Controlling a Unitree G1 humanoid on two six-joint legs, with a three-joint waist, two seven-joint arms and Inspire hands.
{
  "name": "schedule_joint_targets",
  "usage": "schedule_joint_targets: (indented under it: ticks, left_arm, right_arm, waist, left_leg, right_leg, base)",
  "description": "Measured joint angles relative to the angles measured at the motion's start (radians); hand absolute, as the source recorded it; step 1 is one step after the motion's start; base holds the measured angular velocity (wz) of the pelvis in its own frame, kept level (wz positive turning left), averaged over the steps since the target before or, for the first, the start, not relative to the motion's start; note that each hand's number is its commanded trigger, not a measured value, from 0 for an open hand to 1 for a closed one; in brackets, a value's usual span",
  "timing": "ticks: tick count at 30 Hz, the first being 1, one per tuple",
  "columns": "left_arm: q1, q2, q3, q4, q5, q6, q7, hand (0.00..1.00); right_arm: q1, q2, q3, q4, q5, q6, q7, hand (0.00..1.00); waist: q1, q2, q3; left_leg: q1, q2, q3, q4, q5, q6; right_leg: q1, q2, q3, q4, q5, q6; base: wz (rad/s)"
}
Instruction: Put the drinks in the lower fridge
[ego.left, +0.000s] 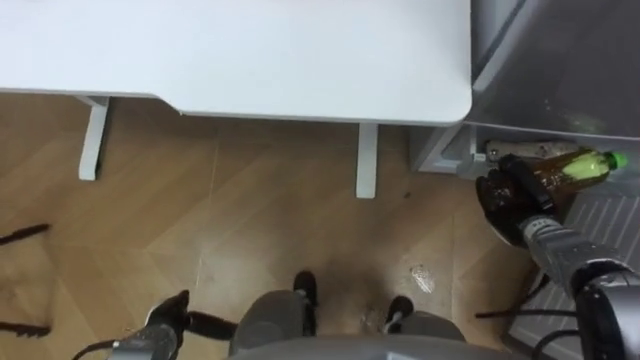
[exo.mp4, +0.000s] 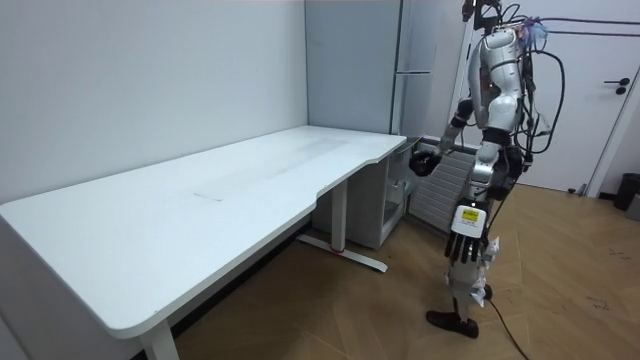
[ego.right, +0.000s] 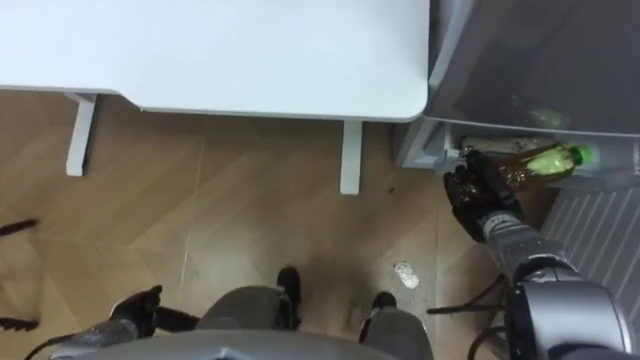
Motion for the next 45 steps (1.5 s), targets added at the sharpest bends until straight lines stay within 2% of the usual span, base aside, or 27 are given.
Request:
schedule_joint_targets:
  ticks: [5, 8, 9, 11, 14, 18, 24, 25, 26, 29, 36, 39, 45]
  left_arm:
    - [-0.034, 0.005, -0.019, 0.0, -0.006, -0.009, 0.002, 0.0]
    - [-0.039, 0.011, -0.018, 0.003, -0.006, -0.021, 0.003, 0.0]
    - [-0.039, 0.012, -0.018, 0.003, -0.006, -0.022, 0.003, 0.0]
    - [-0.039, 0.015, -0.018, 0.006, -0.006, -0.021, 0.007, 0.0]
    - [-0.039, 0.019, -0.02, 0.015, -0.006, -0.02, 0.012, 0.0]
    - [-0.038, 0.031, -0.021, 0.013, -0.005, -0.018, 0.026, 0.0]
    - [-0.038, 0.04, -0.044, 0.014, -0.006, -0.02, 0.023, 0.0]
    - [-0.039, 0.04, -0.05, 0.014, -0.007, -0.02, 0.023, 0.0]
    - [-0.039, 0.04, -0.056, 0.014, -0.007, -0.02, 0.023, 0.0]
    - [-0.039, 0.042, -0.082, 0.017, -0.006, -0.021, 0.023, 0.0]
    - [-0.039, 0.046, -0.085, 0.021, -0.006, -0.019, 0.029, 0.0]
    - [-0.038, 0.049, -0.087, 0.021, -0.007, -0.02, 0.04, 0.0]
    - [-0.038, 0.049, -0.092, 0.02, -0.006, -0.021, 0.053, 0.0]
  right_arm:
    - [-0.084, -0.016, 0.009, 0.037, -0.004, 0.007, -0.019, 1.0]
    - [-0.135, -0.03, 0.008, 0.038, -0.015, 0.026, -0.036, 1.0]
    - [-0.144, -0.034, 0.008, 0.038, -0.016, 0.027, -0.041, 1.0]
    - [-0.177, -0.059, 0.007, 0.038, -0.016, 0.031, -0.054, 1.0]
    - [-0.214, -0.099, 0.01, 0.038, -0.017, 0.037, -0.071, 1.0]
    - [-0.222, -0.109, 0.003, 0.04, -0.024, 0.051, -0.106, 1.0]
    - [-0.247, -0.112, 0.0, 0.04, -0.023, 0.059, -0.149, 1.0]
    - [-0.254, -0.112, 0.0, 0.04, -0.02, 0.059, -0.16, 0.88]
    - [-0.255, -0.113, 0.0, 0.04, -0.019, 0.059, -0.164, 0.0]
    - [-0.264, -0.115, 0.0, 0.04, -0.008, 0.059, -0.189, 0.0]
    - [-0.301, -0.127, -0.001, 0.039, 0.003, 0.059, -0.24, 0.0]
    - [-0.312, -0.127, 0.0, 0.039, 0.003, 0.059, -0.264, 0.0]
    - [-0.323, -0.132, 0.0, 0.039, 0.006, 0.058, -0.284, 0.0]
  waist:
    - [0.011, -0.014, 0.0092]
    - [0.008, -0.033, 0.0194]
    - [0.008, -0.037, 0.0203]
    - [0.009, -0.049, 0.0208]
    - [0.009, -0.055, 0.0208]
    - [0.015, -0.063, 0.0192]
    - [0.025, -0.063, 0.0193]
    - [0.024, -0.063, 0.0193]
    - [0.024, -0.063, 0.0193]
    - [0.023, -0.065, 0.0203]
    - [0.017, -0.075, 0.0225]
    - [0.017, -0.083, 0.0268]
    - [0.01, -0.087, 0.0264]
  left_leg:
    - [-0.07, -0.001, 0.011, -0.004, 0.017, 0.003]
    - [-0.102, -0.003, 0.013, -0.006, 0.027, 0.004]
    - [-0.105, -0.003, 0.013, -0.006, 0.027, 0.004]
    - [-0.12, -0.008, 0.012, -0.006, 0.03, 0.007]
    - [-0.125, -0.014, 0.007, -0.006, 0.032, 0.01]
    - [-0.133, -0.015, 0.005, -0.004, 0.033, 0.011]
    - [-0.139, -0.015, 0.018, -0.004, 0.039, 0.014]
    - [-0.142, -0.017, 0.02, -0.004, 0.042, 0.015]
    - [-0.142, -0.018, 0.021, -0.004, 0.043, 0.016]
    - [-0.15, -0.022, 0.024, -0.002, 0.049, 0.021]
    - [-0.18, -0.036, 0.029, 0.003, 0.066, 0.03]
    - [-0.187, -0.037, 0.031, 0.004, 0.072, 0.032]
    - [-0.187, -0.037, 0.033, 0.006, 0.072, 0.032]
  right_leg:
    - [-0.098, -0.007, 0.008, 0.044, 0.001, -0.002]
    - [-0.137, -0.011, 0.005, 0.057, 0.002, -0.003]
    - [-0.141, -0.012, 0.004, 0.057, 0.002, -0.003]
    - [-0.154, -0.015, 0.003, 0.057, 0.002, -0.003]
    - [-0.163, -0.022, 0.001, 0.069, 0.002, -0.003]
    - [-0.171, -0.023, 0.0, 0.072, 0.002, -0.003]
    - [-0.193, -0.03, 0.001, 0.096, 0.002, -0.003]
    - [-0.201, -0.034, 0.001, 0.107, 0.002, -0.003]
    - [-0.202, -0.036, 0.001, 0.109, 0.002, -0.003]
    - [-0.212, -0.042, 0.003, 0.119, 0.002, -0.002]
    - [-0.26, -0.062, 0.01, 0.159, -0.003, 0.003]
    - [-0.268, -0.063, 0.011, 0.162, -0.003, 0.003]
    - [-0.268, -0.063, 0.012, 0.161, -0.003, 0.003]
  base:
    - [-0.06]
    - [-0.01]
    - [0.05]
    - [0.04]
    - [0.05]
    - [0.01]
    - [-0.04]
    - [0.0]
    - [0.0]
    - [0.0]
    - [0.01]
    - [0.0]
    - [0.0]
